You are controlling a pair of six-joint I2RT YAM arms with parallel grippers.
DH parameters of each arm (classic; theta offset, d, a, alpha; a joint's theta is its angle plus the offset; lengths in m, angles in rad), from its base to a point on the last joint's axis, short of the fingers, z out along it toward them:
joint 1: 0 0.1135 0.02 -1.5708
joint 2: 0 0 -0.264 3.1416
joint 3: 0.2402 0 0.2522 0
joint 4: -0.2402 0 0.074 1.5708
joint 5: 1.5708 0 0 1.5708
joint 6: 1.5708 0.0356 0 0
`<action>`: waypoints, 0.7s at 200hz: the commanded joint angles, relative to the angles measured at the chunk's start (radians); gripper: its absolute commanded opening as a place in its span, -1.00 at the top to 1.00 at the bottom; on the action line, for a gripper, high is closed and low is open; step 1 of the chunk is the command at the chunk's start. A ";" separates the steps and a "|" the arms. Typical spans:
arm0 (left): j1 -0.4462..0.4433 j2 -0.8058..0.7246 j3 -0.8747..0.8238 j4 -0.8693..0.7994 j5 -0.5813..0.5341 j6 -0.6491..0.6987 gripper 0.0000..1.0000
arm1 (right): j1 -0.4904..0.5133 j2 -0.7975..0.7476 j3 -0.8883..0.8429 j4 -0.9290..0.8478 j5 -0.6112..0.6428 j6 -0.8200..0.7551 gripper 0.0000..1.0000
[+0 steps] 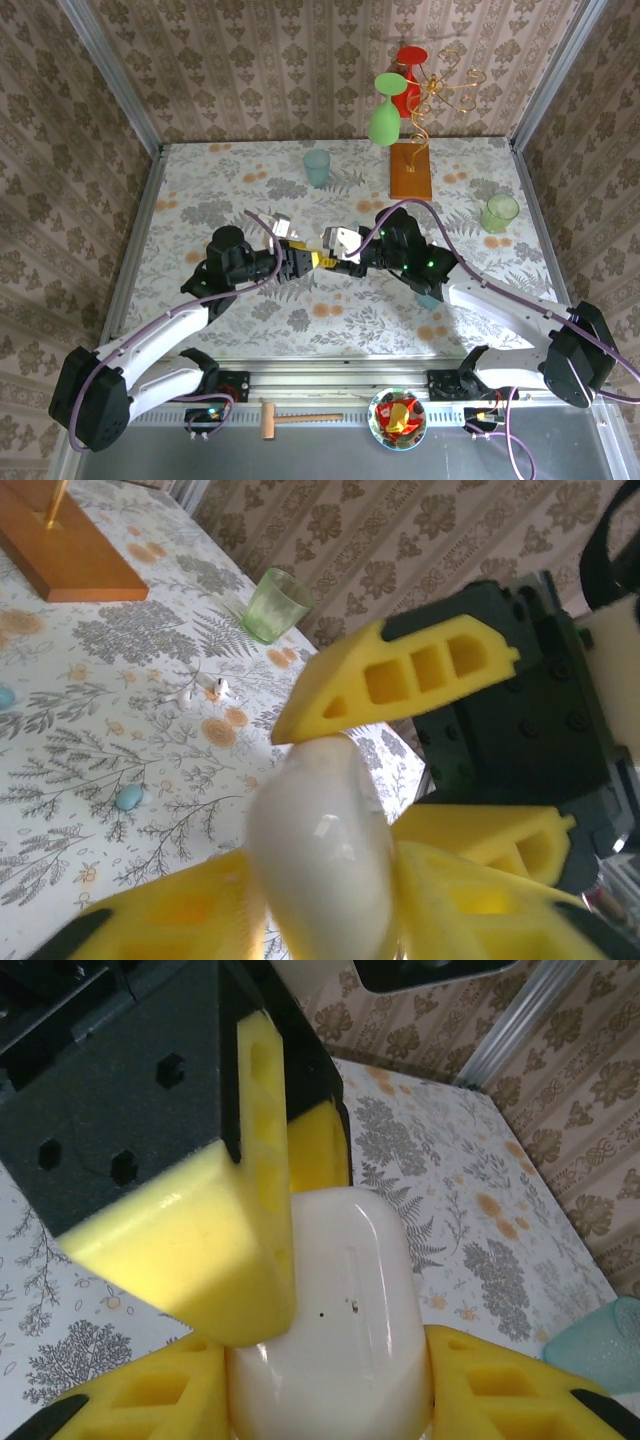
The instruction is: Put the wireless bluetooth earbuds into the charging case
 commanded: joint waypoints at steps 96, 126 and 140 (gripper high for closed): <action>-0.026 -0.122 -0.101 0.112 0.076 0.498 1.00 | -0.104 -0.103 -0.022 -0.015 -0.332 0.142 -0.78; -0.057 -0.199 -0.146 0.140 0.148 0.706 1.00 | -0.116 -0.108 -0.004 -0.020 -0.367 0.234 -0.83; -0.065 -0.217 -0.161 0.162 0.154 0.749 1.00 | -0.116 -0.099 0.010 -0.021 -0.367 0.260 -0.81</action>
